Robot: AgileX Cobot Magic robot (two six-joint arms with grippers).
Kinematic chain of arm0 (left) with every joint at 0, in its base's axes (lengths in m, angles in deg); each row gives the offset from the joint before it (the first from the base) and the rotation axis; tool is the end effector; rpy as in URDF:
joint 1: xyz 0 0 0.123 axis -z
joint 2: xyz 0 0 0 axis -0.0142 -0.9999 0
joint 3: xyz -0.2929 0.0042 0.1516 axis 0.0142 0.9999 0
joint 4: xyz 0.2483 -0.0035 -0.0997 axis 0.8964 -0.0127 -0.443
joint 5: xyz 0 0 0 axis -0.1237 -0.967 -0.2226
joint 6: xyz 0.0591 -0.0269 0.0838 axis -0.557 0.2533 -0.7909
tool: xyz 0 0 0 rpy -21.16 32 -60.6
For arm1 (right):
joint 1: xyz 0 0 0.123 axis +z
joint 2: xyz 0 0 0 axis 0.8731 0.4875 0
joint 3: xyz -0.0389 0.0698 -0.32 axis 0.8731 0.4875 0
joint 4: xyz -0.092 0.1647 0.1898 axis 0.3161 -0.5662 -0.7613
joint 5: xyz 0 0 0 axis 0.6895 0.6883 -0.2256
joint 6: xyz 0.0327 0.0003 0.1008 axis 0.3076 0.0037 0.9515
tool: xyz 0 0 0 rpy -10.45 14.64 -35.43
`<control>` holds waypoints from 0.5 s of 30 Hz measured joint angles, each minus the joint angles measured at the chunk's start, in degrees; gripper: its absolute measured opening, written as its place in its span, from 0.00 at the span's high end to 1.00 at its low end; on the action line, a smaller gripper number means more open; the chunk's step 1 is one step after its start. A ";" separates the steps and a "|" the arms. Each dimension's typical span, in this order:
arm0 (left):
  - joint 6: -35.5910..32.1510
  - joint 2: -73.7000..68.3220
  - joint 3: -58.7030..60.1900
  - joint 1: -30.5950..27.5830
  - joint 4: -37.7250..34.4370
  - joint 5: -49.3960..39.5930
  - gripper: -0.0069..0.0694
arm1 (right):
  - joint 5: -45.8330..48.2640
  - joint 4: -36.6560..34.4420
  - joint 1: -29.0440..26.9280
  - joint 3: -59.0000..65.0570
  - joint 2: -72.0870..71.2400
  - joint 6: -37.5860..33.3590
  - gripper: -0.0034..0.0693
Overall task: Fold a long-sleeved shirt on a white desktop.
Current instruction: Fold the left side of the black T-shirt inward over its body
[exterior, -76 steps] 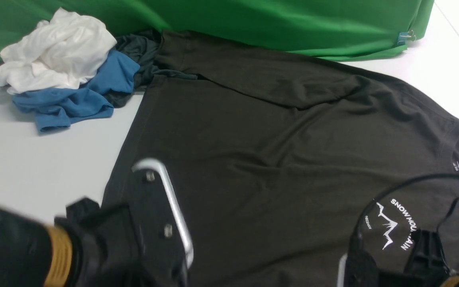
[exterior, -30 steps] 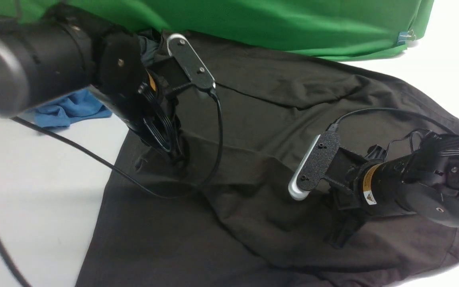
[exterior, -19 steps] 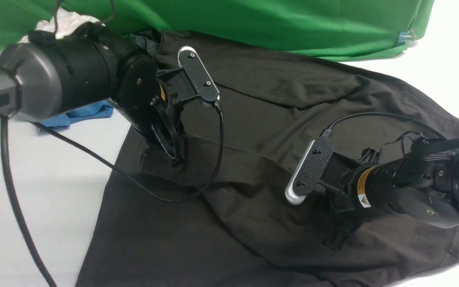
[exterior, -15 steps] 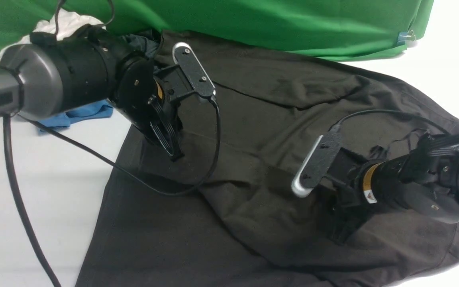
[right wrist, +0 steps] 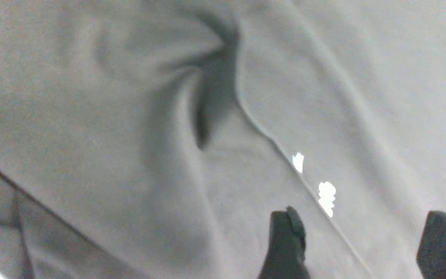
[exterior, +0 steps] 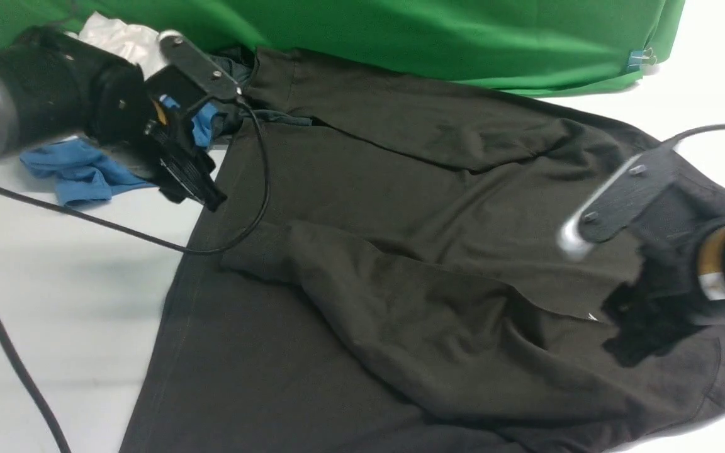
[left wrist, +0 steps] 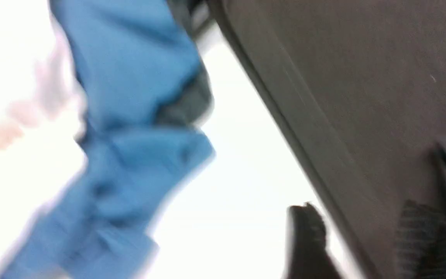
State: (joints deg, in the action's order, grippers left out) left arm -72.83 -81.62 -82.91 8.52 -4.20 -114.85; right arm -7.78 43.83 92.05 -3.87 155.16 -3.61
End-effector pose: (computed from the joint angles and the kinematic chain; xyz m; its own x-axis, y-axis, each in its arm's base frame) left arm 0.4096 -0.0568 0.2511 -0.6711 0.6144 -0.4149 0.5148 0.7889 0.3355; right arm 0.2228 0.1013 0.2814 -0.6844 -0.5867 -0.4329 -0.4983 0.8098 -0.3097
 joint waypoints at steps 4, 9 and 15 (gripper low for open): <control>-11.47 -0.09 0.00 -0.19 -20.23 -11.06 0.84 | 0.79 -4.83 0.00 0.00 -6.99 0.88 0.31; -13.34 -0.87 0.00 -0.14 -19.99 -13.54 0.79 | -0.80 -8.15 0.00 0.00 -9.00 0.57 0.31; -11.12 -3.91 0.00 -0.27 -19.46 -10.30 0.50 | -1.63 -8.42 0.00 0.00 -9.00 0.31 0.31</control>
State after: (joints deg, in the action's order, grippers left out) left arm -83.95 -85.52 -82.91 8.25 -23.66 -125.16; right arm -9.41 35.41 92.05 -3.87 146.16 -3.30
